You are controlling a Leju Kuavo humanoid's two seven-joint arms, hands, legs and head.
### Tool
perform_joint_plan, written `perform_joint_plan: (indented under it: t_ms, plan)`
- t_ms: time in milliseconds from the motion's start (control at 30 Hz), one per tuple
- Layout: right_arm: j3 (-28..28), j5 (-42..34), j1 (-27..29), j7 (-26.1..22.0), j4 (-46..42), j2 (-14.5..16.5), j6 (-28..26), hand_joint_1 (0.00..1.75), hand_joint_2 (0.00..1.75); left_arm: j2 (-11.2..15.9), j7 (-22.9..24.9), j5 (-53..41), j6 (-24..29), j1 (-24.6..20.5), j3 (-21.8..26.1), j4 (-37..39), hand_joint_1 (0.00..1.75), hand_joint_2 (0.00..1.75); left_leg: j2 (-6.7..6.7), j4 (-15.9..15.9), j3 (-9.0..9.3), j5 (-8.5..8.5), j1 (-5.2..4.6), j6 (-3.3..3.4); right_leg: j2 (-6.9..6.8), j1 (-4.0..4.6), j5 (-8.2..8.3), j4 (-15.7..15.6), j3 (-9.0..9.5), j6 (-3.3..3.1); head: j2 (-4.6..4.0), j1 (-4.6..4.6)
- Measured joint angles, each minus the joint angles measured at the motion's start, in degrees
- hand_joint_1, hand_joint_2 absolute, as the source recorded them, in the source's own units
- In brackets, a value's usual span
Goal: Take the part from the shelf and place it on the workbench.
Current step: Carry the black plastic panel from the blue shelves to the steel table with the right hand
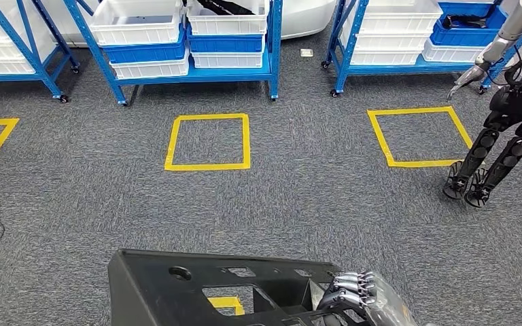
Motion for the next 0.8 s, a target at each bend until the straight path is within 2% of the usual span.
perform_joint_plan:
  t_ms: [800]
  plan:
    - [1.1,-3.0,1.8,0.0,-0.4,0.8,0.6,1.75,1.75,-0.3,1.3,-1.4,-0.8,0.0,0.0,0.0,0.0,1.75,0.0,0.0,-0.1,0.01,0.0,0.01,0.0,0.0,0.0,0.0,-0.1,0.0,0.01,-0.01]
